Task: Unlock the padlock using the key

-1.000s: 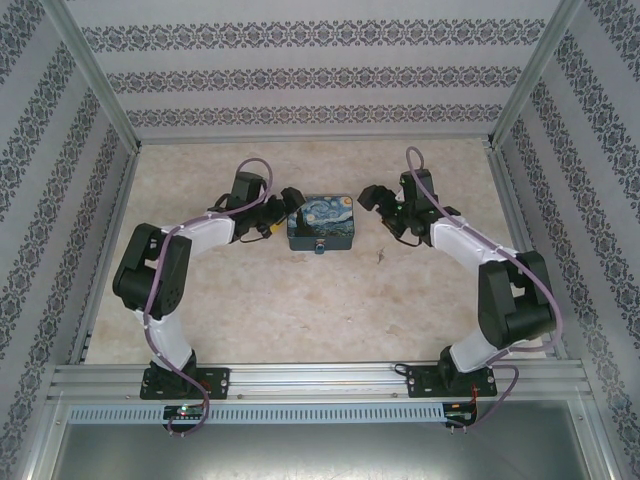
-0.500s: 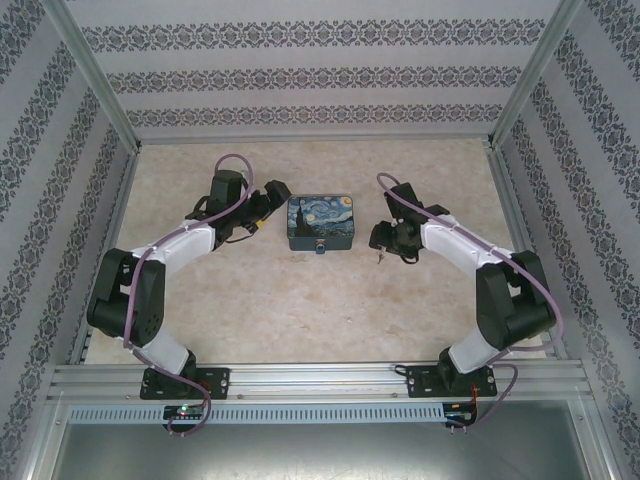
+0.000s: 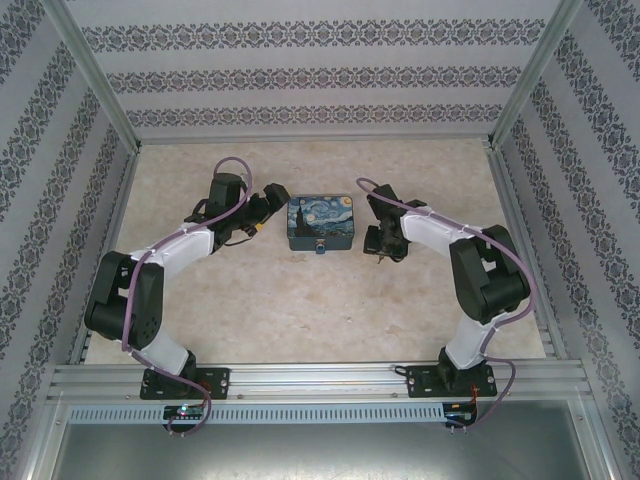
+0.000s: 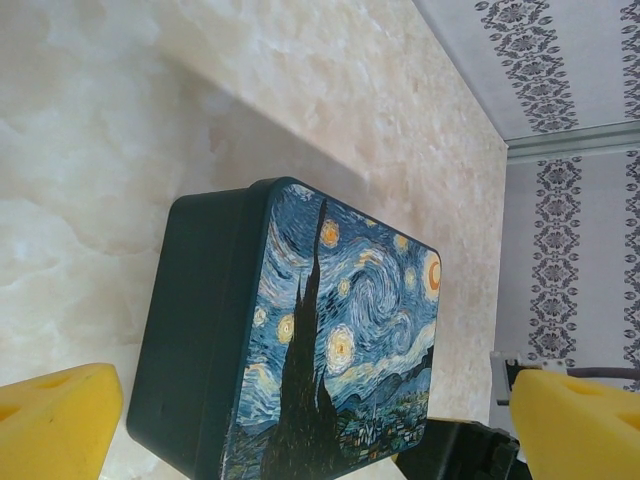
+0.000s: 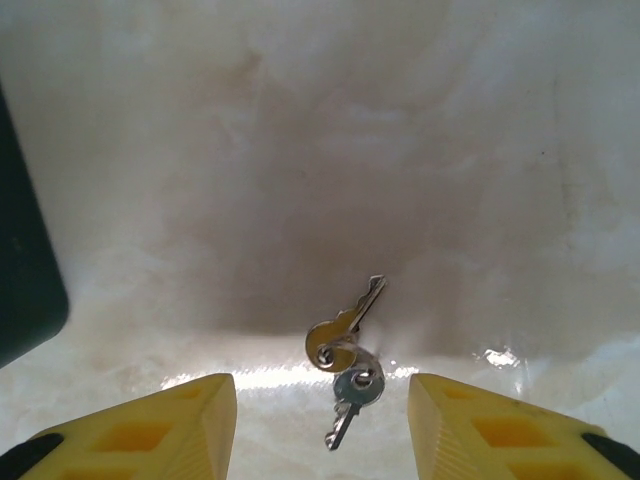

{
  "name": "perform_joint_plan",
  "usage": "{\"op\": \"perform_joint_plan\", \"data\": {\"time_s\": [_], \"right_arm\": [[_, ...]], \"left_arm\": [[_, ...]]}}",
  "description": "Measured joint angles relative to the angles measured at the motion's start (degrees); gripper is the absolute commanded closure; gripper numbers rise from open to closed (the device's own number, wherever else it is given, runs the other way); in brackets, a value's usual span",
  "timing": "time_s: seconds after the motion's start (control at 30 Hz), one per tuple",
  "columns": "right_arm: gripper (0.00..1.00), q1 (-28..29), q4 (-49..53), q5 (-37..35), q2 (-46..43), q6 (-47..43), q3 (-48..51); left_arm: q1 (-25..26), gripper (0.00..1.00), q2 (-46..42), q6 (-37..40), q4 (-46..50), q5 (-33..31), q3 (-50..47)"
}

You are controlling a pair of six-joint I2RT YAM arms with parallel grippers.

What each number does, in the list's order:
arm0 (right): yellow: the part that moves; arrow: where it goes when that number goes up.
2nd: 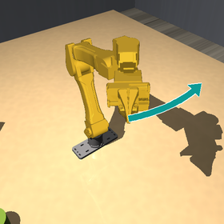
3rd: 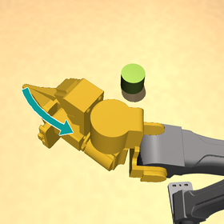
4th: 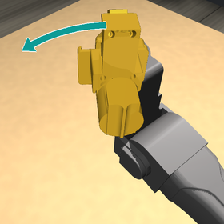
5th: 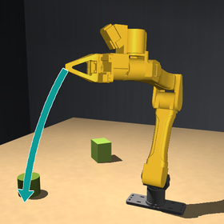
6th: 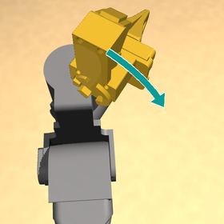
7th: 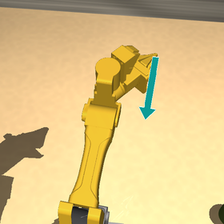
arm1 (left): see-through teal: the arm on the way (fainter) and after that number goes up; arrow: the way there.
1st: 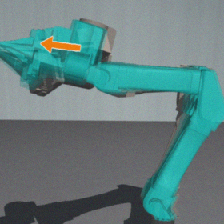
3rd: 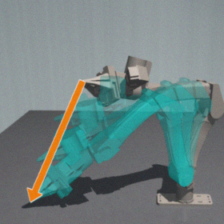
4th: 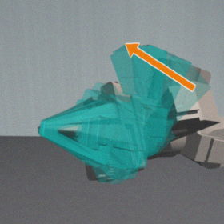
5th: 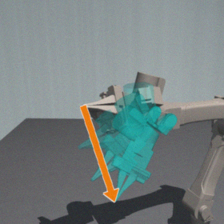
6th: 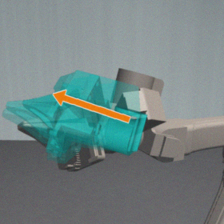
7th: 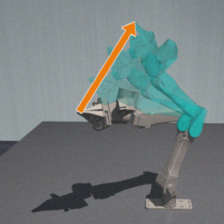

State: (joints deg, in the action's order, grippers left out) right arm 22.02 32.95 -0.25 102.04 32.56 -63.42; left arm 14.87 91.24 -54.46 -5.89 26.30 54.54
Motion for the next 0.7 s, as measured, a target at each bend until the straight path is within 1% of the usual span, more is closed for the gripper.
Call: {"op": "perform_joint_plan", "data": {"time_s": [0.07,0.17,0.4,0.7], "right_arm": [[0.52,0.00,0.00,-0.11,1.07,0.00,-0.24],[0.56,0.00,-0.11,-0.46,2.58,-0.13,-0.50],[0.59,0.00,0.70,-0.98,3.17,-0.66,-1.16],[0.70,0.00,1.46,-1.90,3.74,-1.25,-1.64]], "left_arm": [[0.02,0.00,0.00,0.00,-0.02,0.00,-0.11],[0.00,0.00,0.00,-0.02,-0.04,0.00,-0.33],[0.02,0.00,0.00,-0.02,-0.15,0.00,-0.33],[0.02,0.00,0.00,-0.04,-0.17,0.00,-0.35]]}}
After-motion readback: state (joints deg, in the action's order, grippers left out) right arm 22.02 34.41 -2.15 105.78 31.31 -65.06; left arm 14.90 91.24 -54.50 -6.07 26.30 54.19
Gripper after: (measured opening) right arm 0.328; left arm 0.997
